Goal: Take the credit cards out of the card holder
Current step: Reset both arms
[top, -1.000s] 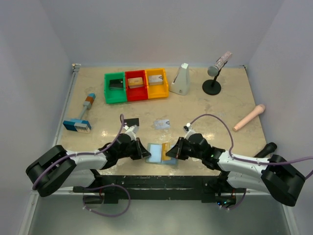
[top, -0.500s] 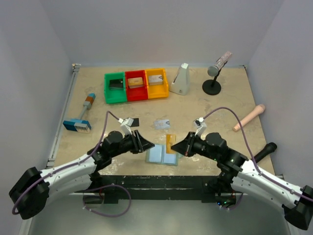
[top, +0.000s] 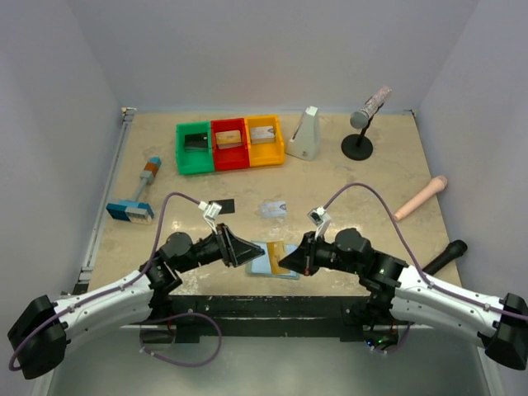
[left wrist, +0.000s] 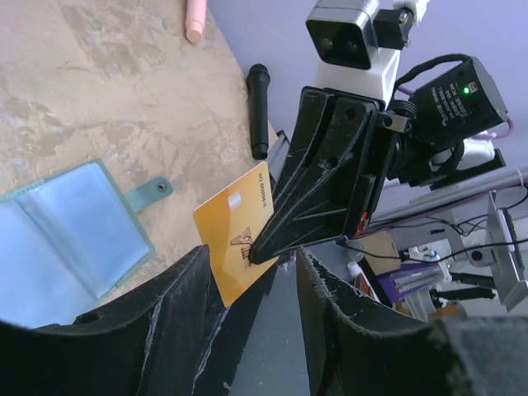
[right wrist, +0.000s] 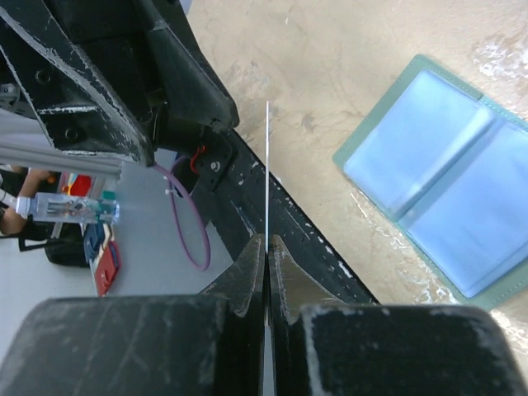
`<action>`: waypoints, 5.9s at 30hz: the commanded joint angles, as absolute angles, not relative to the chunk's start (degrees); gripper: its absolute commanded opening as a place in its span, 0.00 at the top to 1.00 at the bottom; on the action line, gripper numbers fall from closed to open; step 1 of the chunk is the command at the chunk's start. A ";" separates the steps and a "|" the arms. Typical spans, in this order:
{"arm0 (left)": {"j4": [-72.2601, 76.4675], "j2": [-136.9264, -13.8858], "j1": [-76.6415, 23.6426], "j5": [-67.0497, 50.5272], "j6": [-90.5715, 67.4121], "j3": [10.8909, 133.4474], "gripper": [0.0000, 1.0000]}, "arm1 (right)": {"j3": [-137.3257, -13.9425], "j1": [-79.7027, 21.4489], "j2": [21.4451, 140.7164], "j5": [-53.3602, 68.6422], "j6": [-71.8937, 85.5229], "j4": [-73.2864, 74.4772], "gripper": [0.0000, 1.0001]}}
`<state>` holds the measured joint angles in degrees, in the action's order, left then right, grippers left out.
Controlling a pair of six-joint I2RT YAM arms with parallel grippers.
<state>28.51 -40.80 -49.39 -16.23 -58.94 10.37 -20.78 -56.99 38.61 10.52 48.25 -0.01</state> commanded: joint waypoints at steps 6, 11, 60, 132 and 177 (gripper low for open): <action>34.02 -42.54 -50.54 -18.90 -57.66 8.00 0.49 | -24.61 -59.06 40.69 10.72 47.37 -5.45 1.00; 36.12 -44.03 -51.06 -19.95 -57.83 8.09 0.52 | -24.96 -59.06 41.31 10.72 47.81 -6.32 1.00; 35.00 -52.13 -55.54 -51.77 -51.25 18.54 1.00 | -51.15 -52.12 38.75 25.93 28.39 39.71 0.31; 35.06 -30.14 -50.62 -14.06 -53.96 7.12 0.15 | -24.17 -54.32 24.52 5.45 52.12 -6.06 1.00; 28.13 -43.86 -50.71 -41.40 -43.42 22.94 0.27 | -61.26 -55.11 58.80 41.48 24.70 32.87 1.00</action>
<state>26.06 -43.44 -50.39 -40.95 -45.34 20.73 -58.11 -54.46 58.92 39.66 25.30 35.27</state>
